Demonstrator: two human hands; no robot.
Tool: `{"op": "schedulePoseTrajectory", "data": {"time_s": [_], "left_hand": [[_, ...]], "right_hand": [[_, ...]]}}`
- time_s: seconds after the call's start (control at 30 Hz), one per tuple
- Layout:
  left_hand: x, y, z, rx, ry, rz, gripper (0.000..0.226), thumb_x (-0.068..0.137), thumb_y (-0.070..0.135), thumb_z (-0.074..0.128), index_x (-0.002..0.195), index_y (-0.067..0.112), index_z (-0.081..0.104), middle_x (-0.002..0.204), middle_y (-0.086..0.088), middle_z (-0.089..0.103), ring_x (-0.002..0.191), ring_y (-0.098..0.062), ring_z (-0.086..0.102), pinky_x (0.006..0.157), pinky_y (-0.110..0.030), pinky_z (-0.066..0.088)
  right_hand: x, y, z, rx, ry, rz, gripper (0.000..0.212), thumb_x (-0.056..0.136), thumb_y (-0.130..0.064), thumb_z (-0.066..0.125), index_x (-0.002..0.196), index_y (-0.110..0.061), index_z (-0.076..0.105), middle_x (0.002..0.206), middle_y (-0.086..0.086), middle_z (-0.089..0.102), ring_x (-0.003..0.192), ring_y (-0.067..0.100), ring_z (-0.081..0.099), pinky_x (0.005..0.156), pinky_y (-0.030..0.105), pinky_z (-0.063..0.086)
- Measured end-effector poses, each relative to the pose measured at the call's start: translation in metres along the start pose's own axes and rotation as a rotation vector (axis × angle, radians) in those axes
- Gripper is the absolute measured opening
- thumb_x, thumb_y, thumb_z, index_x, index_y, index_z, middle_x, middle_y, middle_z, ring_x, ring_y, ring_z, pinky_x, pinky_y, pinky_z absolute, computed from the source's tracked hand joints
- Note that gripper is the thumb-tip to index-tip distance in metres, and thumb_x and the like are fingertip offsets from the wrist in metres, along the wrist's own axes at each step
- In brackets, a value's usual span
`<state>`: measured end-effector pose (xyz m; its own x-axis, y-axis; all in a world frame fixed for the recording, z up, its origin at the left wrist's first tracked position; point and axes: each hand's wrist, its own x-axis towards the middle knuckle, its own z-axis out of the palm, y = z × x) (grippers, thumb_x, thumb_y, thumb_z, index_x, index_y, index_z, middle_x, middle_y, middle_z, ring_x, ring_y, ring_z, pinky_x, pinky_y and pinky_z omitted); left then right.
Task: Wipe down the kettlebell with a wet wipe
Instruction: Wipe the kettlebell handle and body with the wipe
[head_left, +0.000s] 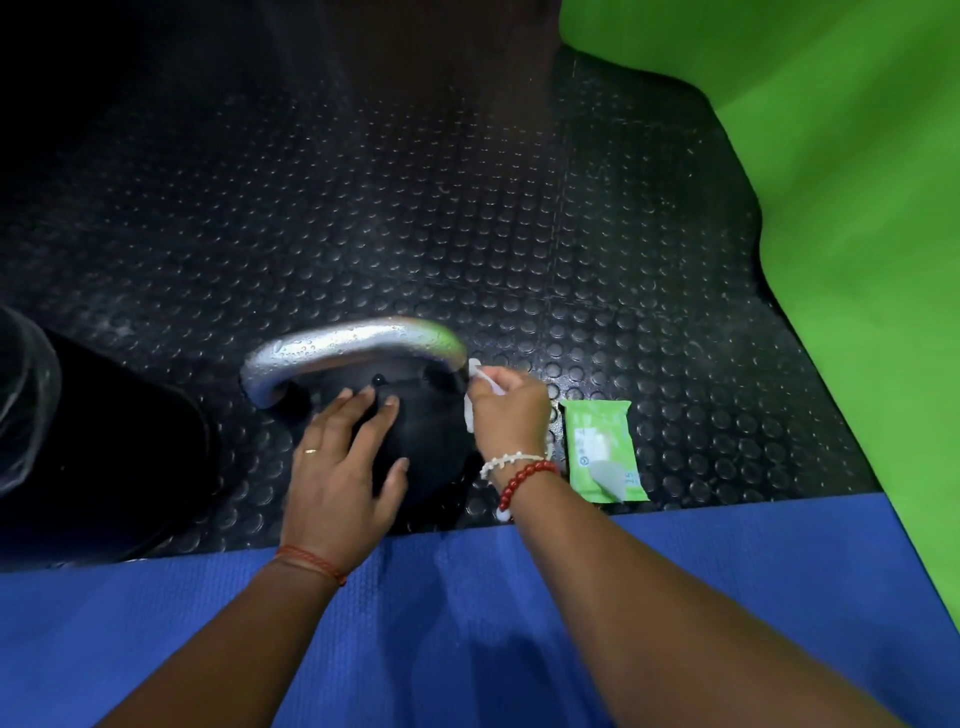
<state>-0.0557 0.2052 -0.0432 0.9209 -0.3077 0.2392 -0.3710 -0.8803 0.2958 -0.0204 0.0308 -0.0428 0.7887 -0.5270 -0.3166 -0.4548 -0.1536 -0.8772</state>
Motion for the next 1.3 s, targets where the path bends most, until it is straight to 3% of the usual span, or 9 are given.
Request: {"op": "schedulePoseTrajectory", "data": {"time_s": [0.1, 0.17, 0.27, 0.43, 0.57, 0.67, 0.83, 1.03, 1.3], "left_hand": [[0.001, 0.000, 0.000, 0.026, -0.017, -0.010, 0.054, 0.082, 0.037, 0.051, 0.130, 0.012, 0.053, 0.136, -0.010, 0.047, 0.132, -0.030, 0.038, 0.108, -0.040, 0.030], [0.001, 0.000, -0.001, 0.033, -0.024, -0.013, 0.054, 0.082, 0.037, 0.051, 0.130, 0.013, 0.053, 0.135, -0.009, 0.048, 0.131, -0.029, 0.038, 0.105, -0.041, 0.033], [0.002, 0.000, 0.000, 0.029, -0.026, -0.019, 0.053, 0.082, 0.038, 0.050, 0.129, 0.014, 0.054, 0.134, -0.009, 0.049, 0.130, -0.028, 0.039, 0.102, -0.044, 0.036], [0.004, 0.002, 0.001, 0.049, 0.002, -0.049, 0.045, 0.087, 0.040, 0.047, 0.123, 0.017, 0.057, 0.132, -0.007, 0.051, 0.124, -0.028, 0.042, 0.093, -0.045, 0.039], [0.005, 0.000, 0.000, 0.083, 0.006, -0.050, 0.045, 0.084, 0.043, 0.049, 0.121, 0.019, 0.060, 0.133, -0.007, 0.050, 0.115, -0.028, 0.042, 0.088, -0.045, 0.041], [0.005, -0.001, 0.000, 0.115, -0.005, -0.050, 0.046, 0.083, 0.045, 0.050, 0.121, 0.022, 0.059, 0.139, -0.006, 0.047, 0.111, -0.028, 0.043, 0.083, -0.044, 0.042], [0.007, -0.001, -0.001, 0.121, -0.010, -0.058, 0.048, 0.082, 0.047, 0.049, 0.122, 0.023, 0.057, 0.140, -0.003, 0.047, 0.111, -0.028, 0.044, 0.082, -0.043, 0.042], [0.008, 0.001, -0.001, 0.141, 0.002, -0.057, 0.060, 0.082, 0.048, 0.047, 0.134, 0.017, 0.049, 0.140, -0.003, 0.047, 0.114, -0.023, 0.040, 0.081, -0.041, 0.043], [0.007, 0.000, -0.001, 0.144, 0.007, -0.049, 0.063, 0.083, 0.048, 0.047, 0.136, 0.014, 0.047, 0.138, -0.004, 0.048, 0.115, -0.022, 0.040, 0.082, -0.041, 0.044]], "right_hand": [[-0.006, 0.003, 0.009, 0.150, -0.019, 0.096, 0.025, 0.090, -0.004, 0.054, 0.110, -0.001, 0.067, 0.113, -0.002, 0.058, 0.073, 0.001, 0.050, 0.059, 0.000, 0.036], [-0.007, 0.002, 0.009, 0.285, -0.047, 0.206, 0.032, 0.090, 0.000, 0.047, 0.112, -0.009, 0.068, 0.087, -0.005, 0.070, 0.054, 0.001, 0.045, 0.052, 0.013, 0.039], [-0.008, 0.003, 0.004, 0.305, -0.095, 0.264, 0.042, 0.091, 0.002, 0.040, 0.116, -0.018, 0.067, 0.046, -0.018, 0.053, 0.034, 0.002, 0.027, 0.035, 0.016, 0.027], [-0.005, -0.008, -0.001, 0.268, -0.119, 0.166, 0.038, 0.093, -0.002, 0.045, 0.114, -0.024, 0.067, 0.063, -0.010, 0.062, 0.040, 0.006, 0.036, 0.037, 0.019, 0.035], [-0.003, -0.011, 0.003, 0.288, -0.066, 0.110, 0.027, 0.091, -0.002, 0.052, 0.093, -0.023, 0.068, 0.093, 0.000, 0.071, 0.078, 0.016, 0.066, 0.073, 0.030, 0.057], [-0.003, -0.011, 0.005, 0.325, -0.036, 0.118, 0.028, 0.091, -0.004, 0.054, 0.083, -0.025, 0.070, 0.083, -0.003, 0.071, 0.072, 0.012, 0.063, 0.068, 0.024, 0.054], [-0.009, -0.003, 0.003, 0.250, -0.083, 0.124, 0.027, 0.093, -0.009, 0.052, 0.113, -0.015, 0.069, 0.076, 0.002, 0.070, 0.056, 0.012, 0.051, 0.056, 0.029, 0.051], [-0.011, -0.003, 0.004, 0.254, -0.053, 0.095, 0.029, 0.093, -0.007, 0.051, 0.115, -0.017, 0.067, 0.063, -0.009, 0.062, 0.033, 0.000, 0.031, 0.036, 0.015, 0.031], [0.000, -0.007, 0.000, 0.190, -0.123, 0.038, 0.027, 0.092, -0.005, 0.051, 0.107, -0.017, 0.070, 0.085, -0.003, 0.071, 0.066, 0.013, 0.068, 0.065, 0.027, 0.058]]}}
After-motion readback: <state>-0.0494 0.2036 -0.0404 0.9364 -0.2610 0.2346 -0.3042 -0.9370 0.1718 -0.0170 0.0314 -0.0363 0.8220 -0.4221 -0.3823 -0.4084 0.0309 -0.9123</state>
